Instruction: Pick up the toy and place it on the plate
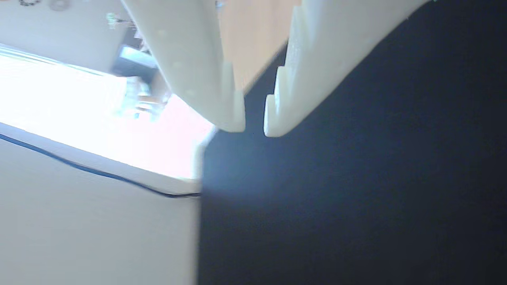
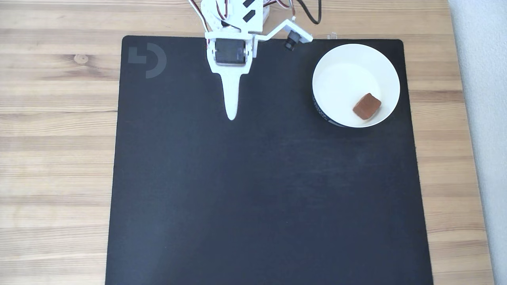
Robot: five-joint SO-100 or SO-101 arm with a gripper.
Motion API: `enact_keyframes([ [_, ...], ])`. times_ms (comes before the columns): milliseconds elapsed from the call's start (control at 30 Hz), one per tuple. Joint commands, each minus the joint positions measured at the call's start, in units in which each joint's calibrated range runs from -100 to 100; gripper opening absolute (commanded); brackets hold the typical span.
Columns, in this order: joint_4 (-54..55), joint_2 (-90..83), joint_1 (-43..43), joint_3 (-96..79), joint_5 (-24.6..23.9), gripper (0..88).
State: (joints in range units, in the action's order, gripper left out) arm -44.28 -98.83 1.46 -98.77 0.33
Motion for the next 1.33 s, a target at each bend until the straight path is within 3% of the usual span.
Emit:
enact_keyframes([
  [0,-9.23,-0.67,2.68,-0.78,0.03,2.5],
  [1300,-9.83,-0.58,2.77,-0.6,-0.13,2.5],
])
